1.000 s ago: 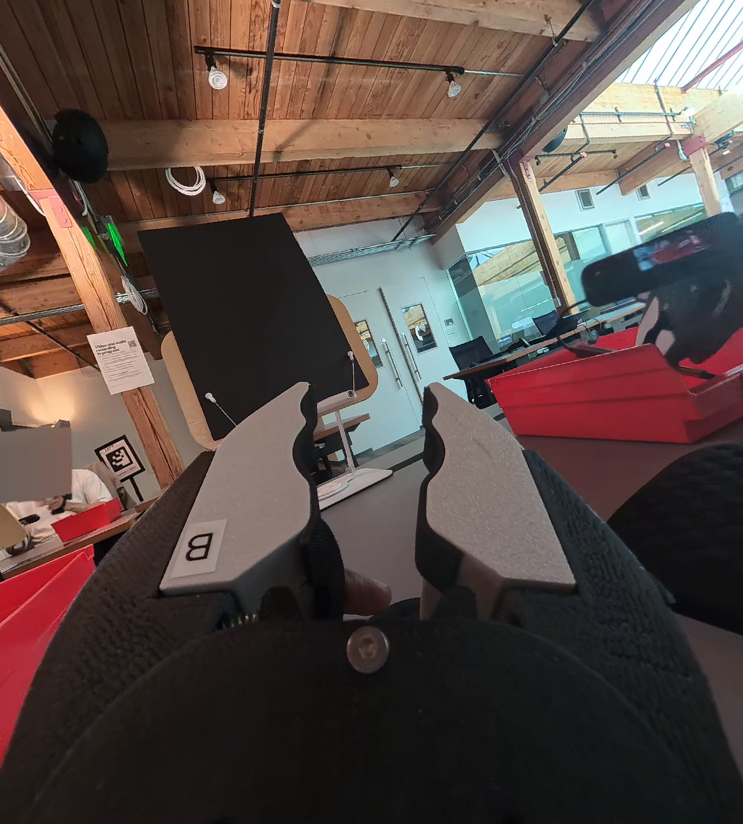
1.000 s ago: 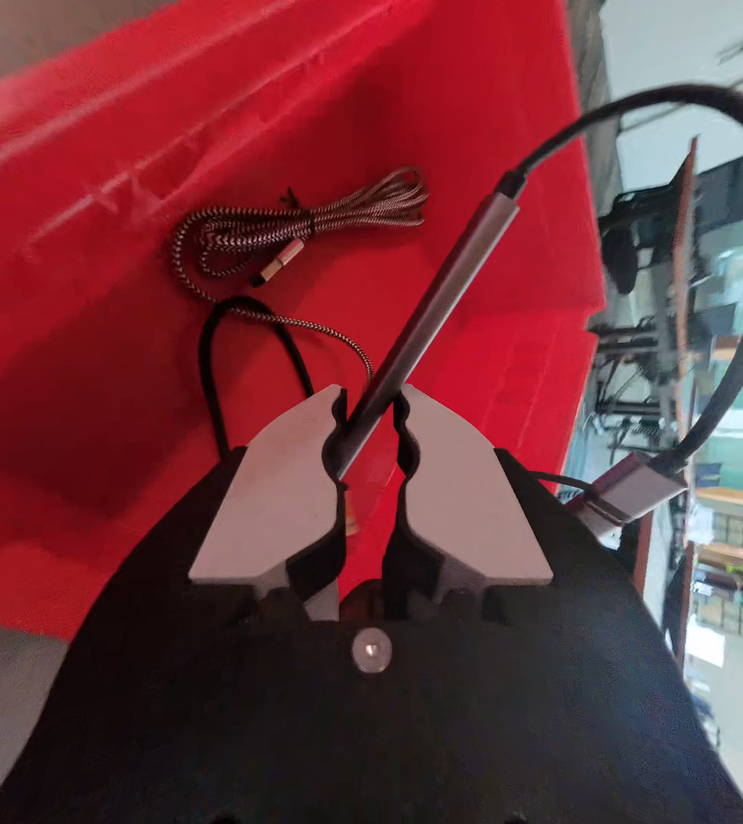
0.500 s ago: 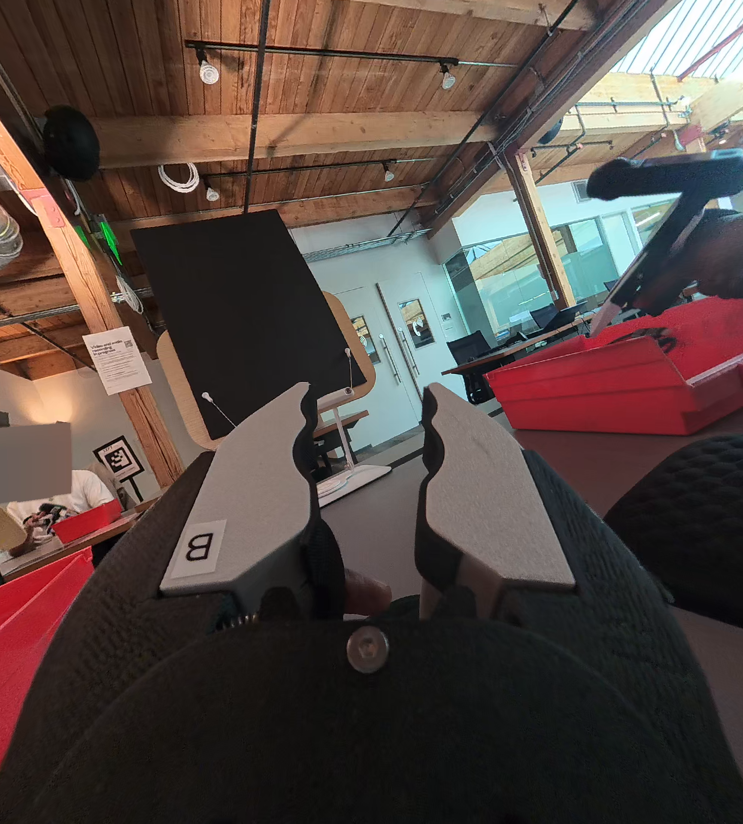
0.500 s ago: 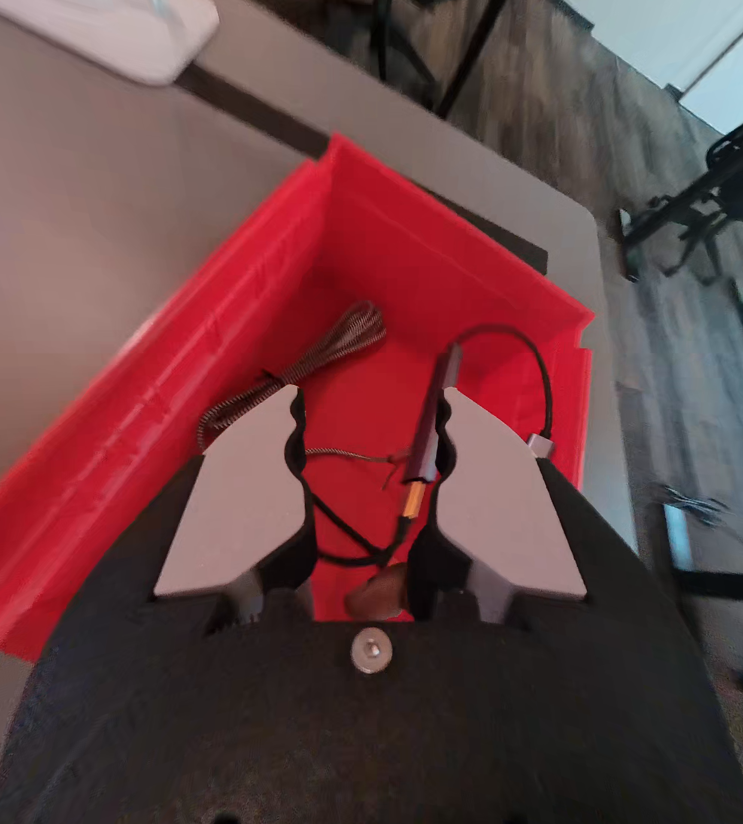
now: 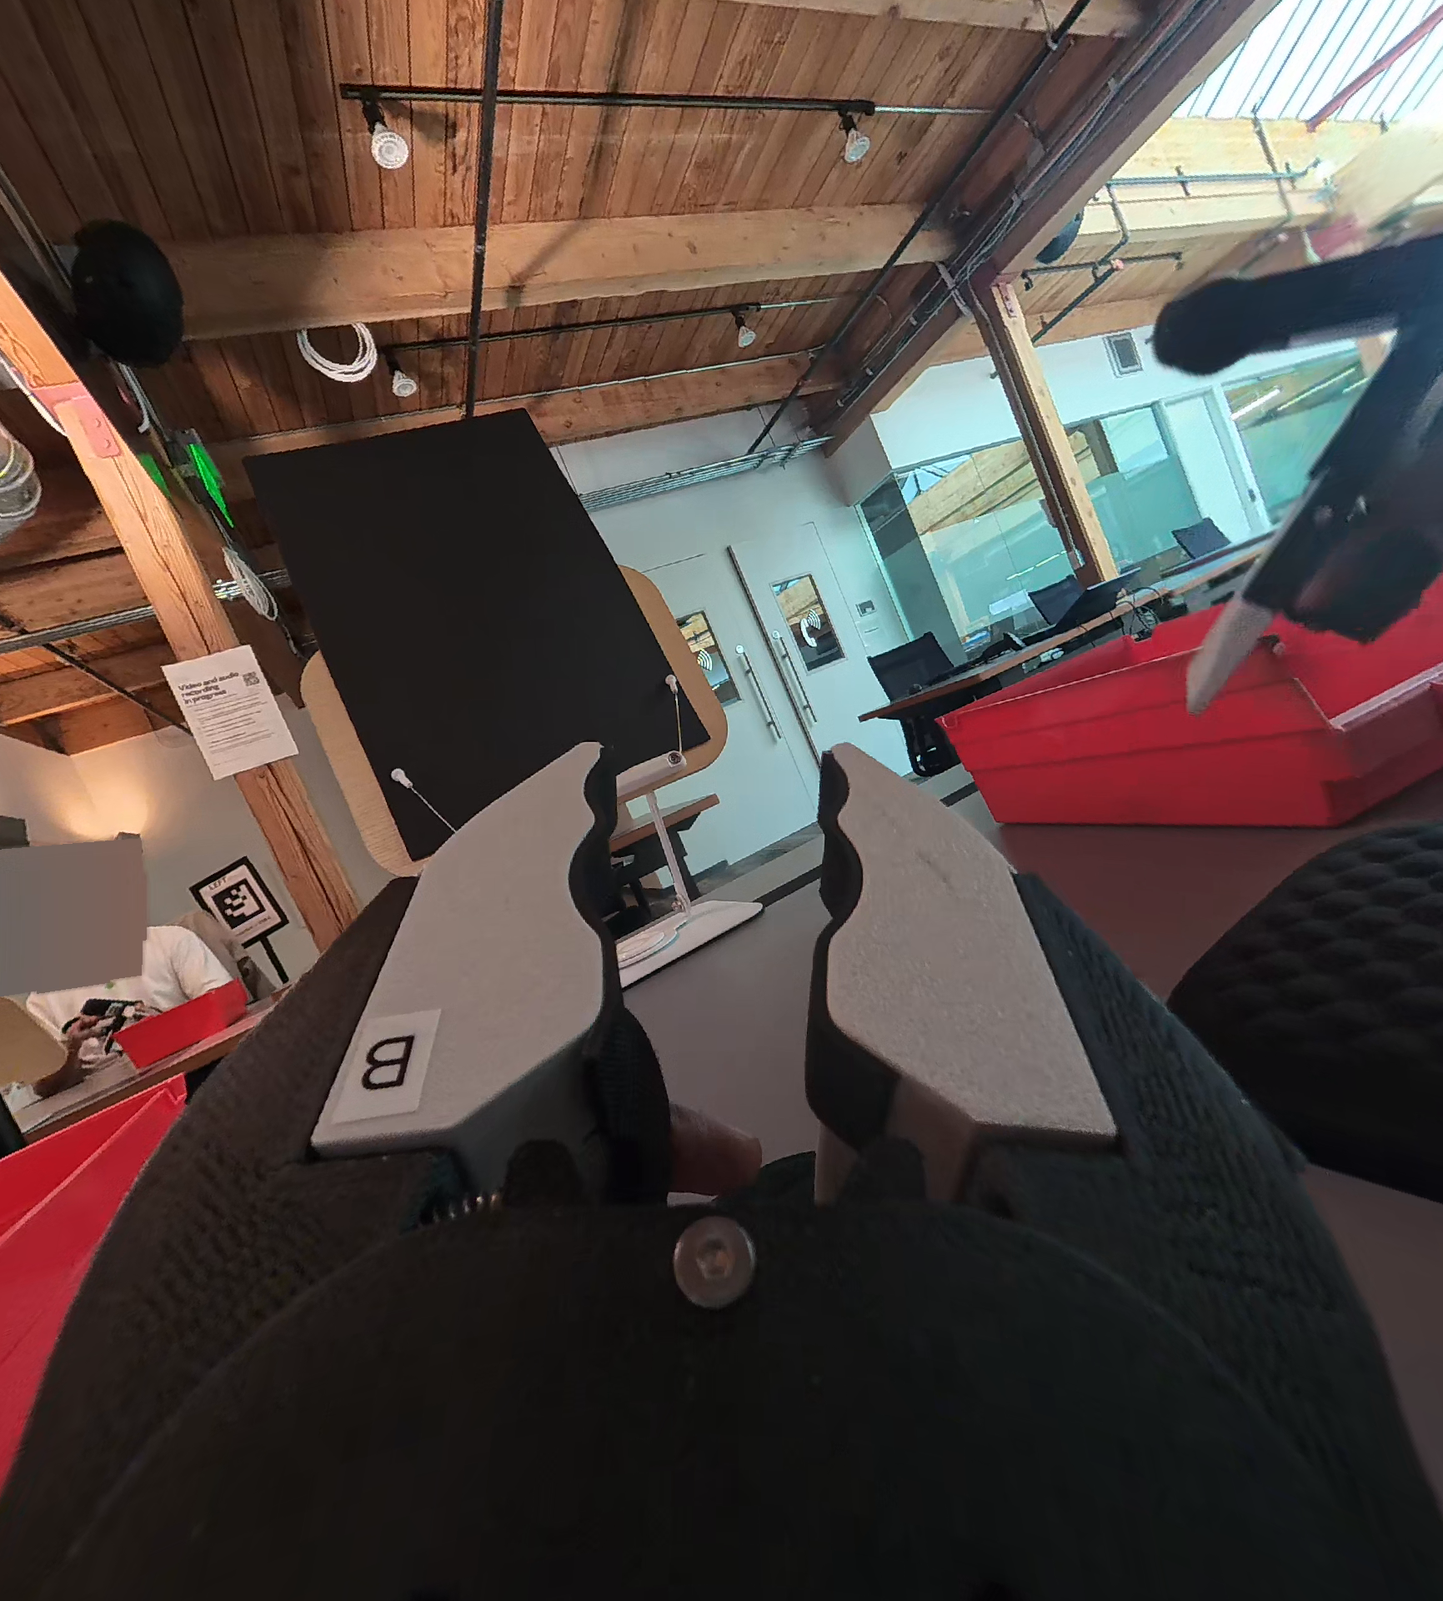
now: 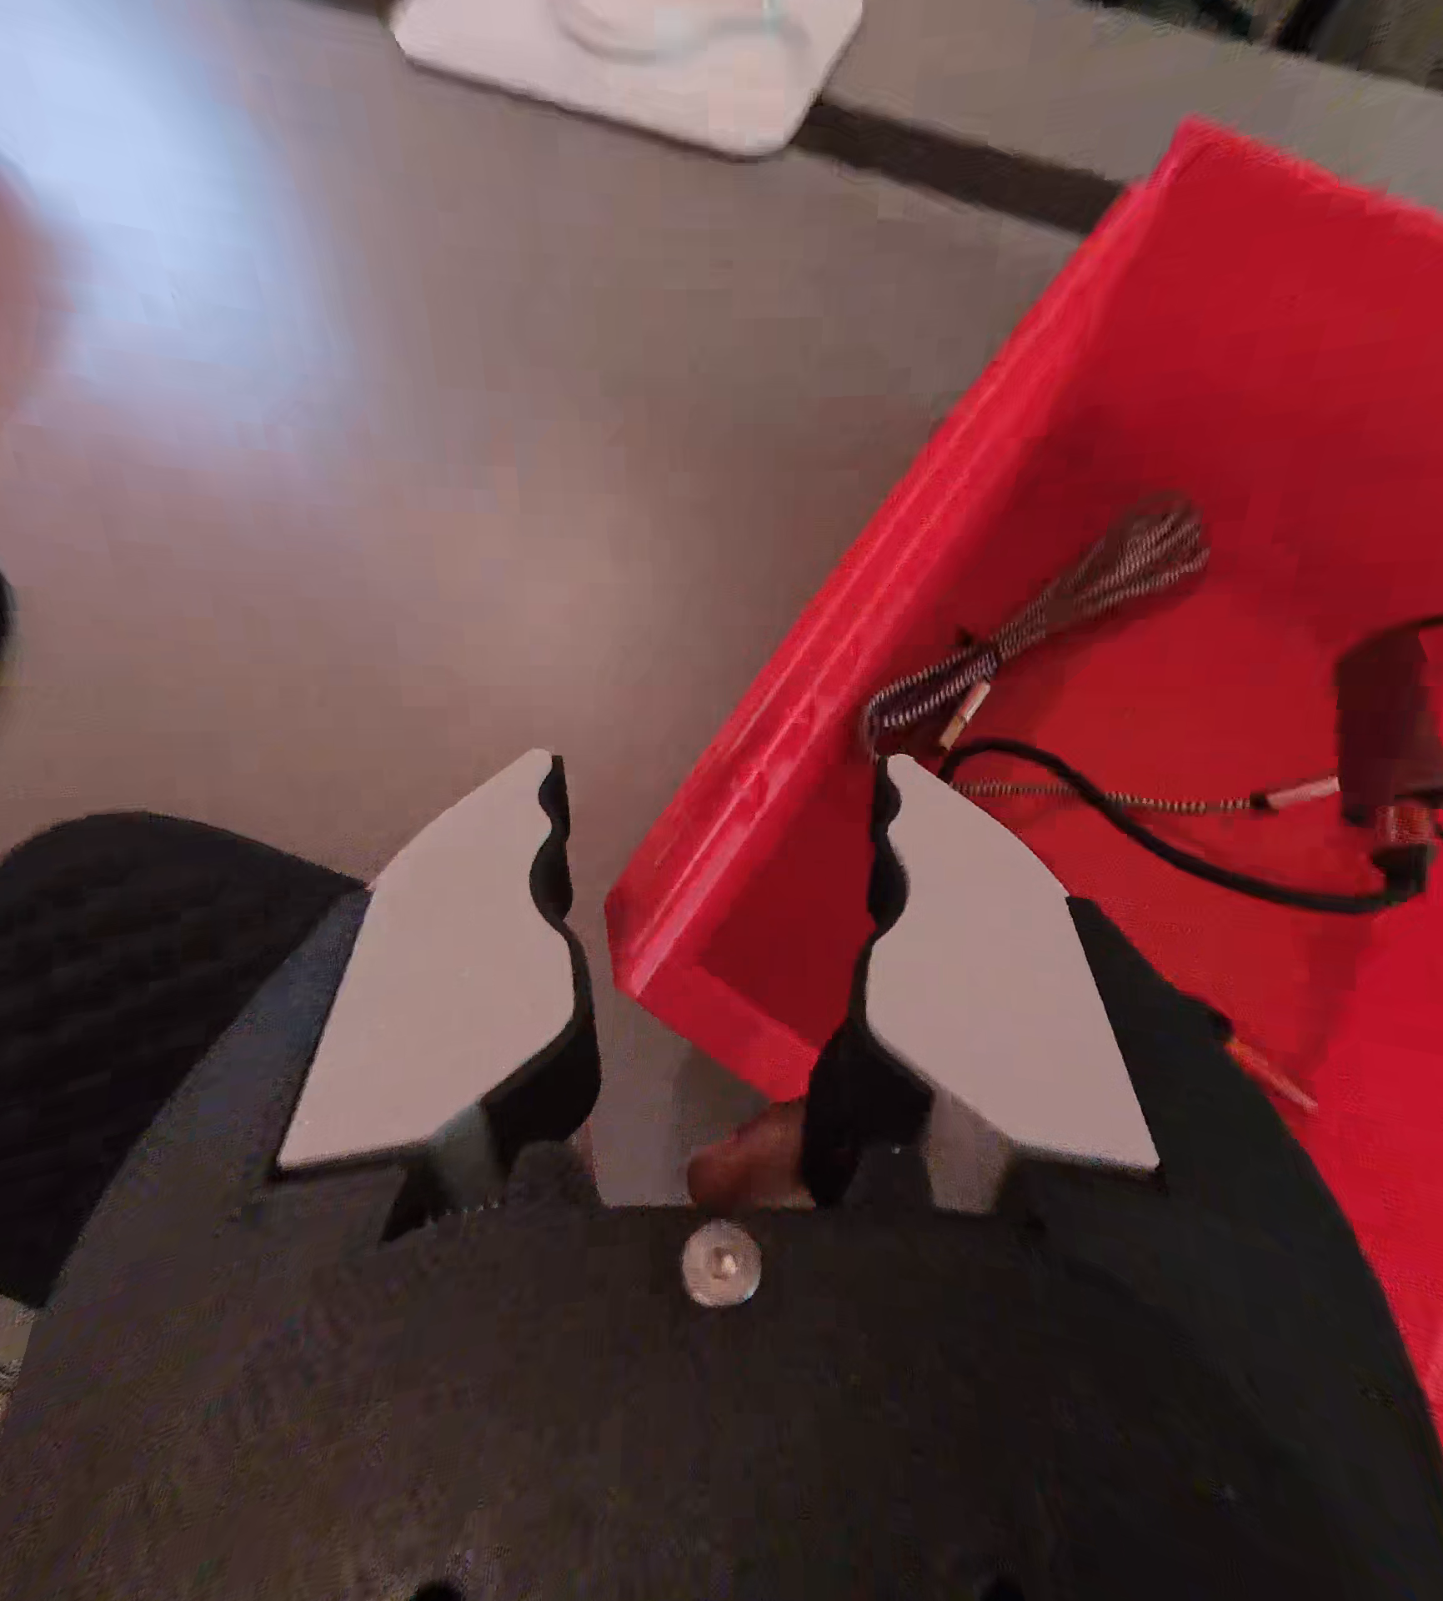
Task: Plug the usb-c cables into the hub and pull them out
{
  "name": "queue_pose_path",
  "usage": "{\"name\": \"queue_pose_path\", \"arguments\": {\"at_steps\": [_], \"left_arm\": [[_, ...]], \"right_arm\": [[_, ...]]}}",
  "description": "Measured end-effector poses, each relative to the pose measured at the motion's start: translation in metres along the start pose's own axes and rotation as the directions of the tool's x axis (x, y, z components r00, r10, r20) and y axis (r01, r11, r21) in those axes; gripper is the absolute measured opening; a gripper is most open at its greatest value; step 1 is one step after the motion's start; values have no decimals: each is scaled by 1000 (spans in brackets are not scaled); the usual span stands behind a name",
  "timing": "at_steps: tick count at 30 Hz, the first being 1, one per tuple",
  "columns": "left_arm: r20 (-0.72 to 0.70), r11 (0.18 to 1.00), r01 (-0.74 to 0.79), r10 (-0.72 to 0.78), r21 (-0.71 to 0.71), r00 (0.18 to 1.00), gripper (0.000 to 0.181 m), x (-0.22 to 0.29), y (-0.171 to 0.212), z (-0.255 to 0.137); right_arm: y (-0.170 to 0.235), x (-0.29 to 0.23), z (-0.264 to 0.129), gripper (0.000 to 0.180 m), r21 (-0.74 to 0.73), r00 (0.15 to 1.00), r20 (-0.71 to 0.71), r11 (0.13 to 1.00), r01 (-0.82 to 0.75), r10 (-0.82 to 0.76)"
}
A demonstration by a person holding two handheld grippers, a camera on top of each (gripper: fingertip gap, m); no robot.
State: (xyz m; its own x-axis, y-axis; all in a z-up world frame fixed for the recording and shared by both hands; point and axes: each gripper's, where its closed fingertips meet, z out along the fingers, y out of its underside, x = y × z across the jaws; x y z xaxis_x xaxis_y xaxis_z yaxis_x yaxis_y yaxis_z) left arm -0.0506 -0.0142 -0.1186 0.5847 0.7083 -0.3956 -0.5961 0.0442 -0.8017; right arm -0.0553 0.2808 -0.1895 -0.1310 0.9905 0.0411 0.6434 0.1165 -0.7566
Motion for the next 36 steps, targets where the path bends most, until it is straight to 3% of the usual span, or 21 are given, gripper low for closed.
{"name": "queue_pose_path", "arguments": {"at_steps": [1,3,6,9,11,15,19,22,23,25,29,33,36], "left_arm": [[-2,1000,1,-1,0,1000,45,0,0,0],[-5,1000,5,-5,1,1000,45,0,0,0],[2,999,30,-30,10,1000,45,-3,-2,-1],[-2,995,95,-95,14,995,47,-8,-7,-4],[15,993,112,-112,-33,994,49,-17,-7,-5],[242,966,-18,83,-260,967,50,-82,4,-22],[365,823,-4,256,-568,895,56,-147,41,-65],[346,713,84,230,-697,910,57,-162,80,-85],[329,682,114,194,-723,924,48,-162,93,-88],[309,646,147,144,-749,940,8,-161,108,-91],[326,611,170,154,-773,933,6,-160,106,-97],[349,634,190,134,-750,928,6,-146,96,-102],[310,646,143,153,-750,938,6,-137,90,-101]], "right_arm": [[13,0,6,62,-54,998,-56,998,34,-37],[21,-6,10,27,-57,990,-101,994,92,-97],[31,-1,-1,17,-86,979,-177,992,92,-106],[41,0,-12,19,-125,984,-159,990,66,-85],[39,-5,-20,24,-76,991,-120,996,46,-55],[-14,-10,-64,33,266,975,-222,960,90,-30],[-67,-76,-98,39,603,986,-12,785,141,-168],[-72,-133,-81,44,663,928,280,749,-2,-246],[-68,-151,-71,48,647,890,378,760,-56,-257],[-57,-180,-48,55,594,813,523,794,-131,-257],[-42,-201,-17,67,536,772,596,825,-177,-222],[-35,-204,-6,84,474,749,637,859,-193,-183],[-35,-203,-5,84,465,744,646,861,-204,-172]]}}
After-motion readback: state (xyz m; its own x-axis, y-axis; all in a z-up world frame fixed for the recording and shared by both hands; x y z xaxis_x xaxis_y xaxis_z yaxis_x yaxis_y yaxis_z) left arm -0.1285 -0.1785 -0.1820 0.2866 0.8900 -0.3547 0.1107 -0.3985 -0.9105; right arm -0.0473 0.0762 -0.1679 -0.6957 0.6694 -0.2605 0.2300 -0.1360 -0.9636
